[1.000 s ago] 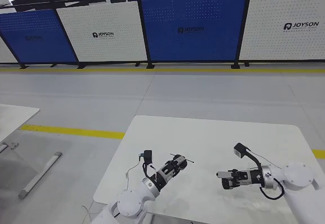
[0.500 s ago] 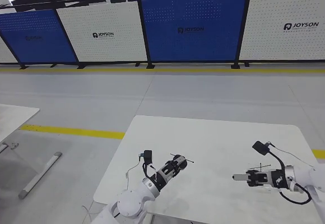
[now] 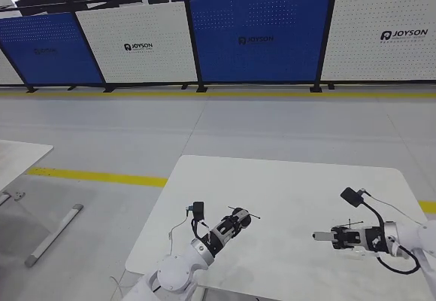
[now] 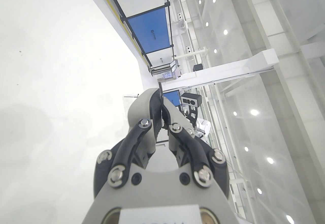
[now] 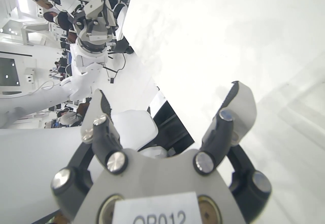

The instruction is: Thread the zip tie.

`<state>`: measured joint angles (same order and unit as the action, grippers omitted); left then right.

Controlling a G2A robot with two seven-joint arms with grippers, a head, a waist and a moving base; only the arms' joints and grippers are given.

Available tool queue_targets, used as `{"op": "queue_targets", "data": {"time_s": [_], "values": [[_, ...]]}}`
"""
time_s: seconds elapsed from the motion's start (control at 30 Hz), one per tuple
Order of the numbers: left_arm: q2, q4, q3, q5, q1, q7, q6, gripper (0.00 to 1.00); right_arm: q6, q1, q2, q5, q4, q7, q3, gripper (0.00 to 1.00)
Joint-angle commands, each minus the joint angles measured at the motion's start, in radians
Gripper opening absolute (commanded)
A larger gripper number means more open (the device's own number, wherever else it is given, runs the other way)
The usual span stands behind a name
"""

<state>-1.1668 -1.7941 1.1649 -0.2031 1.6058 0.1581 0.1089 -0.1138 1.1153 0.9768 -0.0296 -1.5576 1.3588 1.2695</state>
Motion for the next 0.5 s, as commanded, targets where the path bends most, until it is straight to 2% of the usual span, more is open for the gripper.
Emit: {"op": "queue_targets", "data": {"time_s": [0.0, 0.1, 0.17, 0.23, 0.37, 0.47], "values": [[0.0, 0.0, 0.0, 0.0, 0.0, 0.0, 0.0, 0.0, -0.024, 0.007, -0.006, -0.039, -0.025, -0.022, 0.013, 1.0], [0.0, 0.0, 0.0, 0.0, 0.0, 0.0, 0.0, 0.0, -0.076, 0.017, -0.024, -0.067, -0.074, 0.031, 0.052, 1.0], [0.0, 0.0, 0.0, 0.0, 0.0, 0.0, 0.0, 0.0, -0.074, 0.02, -0.042, -0.135, -0.108, 0.031, 0.075, 1.0], [0.0, 0.0, 0.0, 0.0, 0.0, 0.0, 0.0, 0.0, -0.09, 0.028, -0.066, -0.185, -0.146, 0.031, 0.069, 1.0], [0.0, 0.0, 0.0, 0.0, 0.0, 0.0, 0.0, 0.0, -0.133, -0.006, -0.115, -0.249, -0.129, 0.031, 0.022, 1.0], [0.0, 0.0, 0.0, 0.0, 0.0, 0.0, 0.0, 0.0, -0.133, -0.006, -0.115, -0.249, -0.129, 0.031, 0.022, 1.0]]}}
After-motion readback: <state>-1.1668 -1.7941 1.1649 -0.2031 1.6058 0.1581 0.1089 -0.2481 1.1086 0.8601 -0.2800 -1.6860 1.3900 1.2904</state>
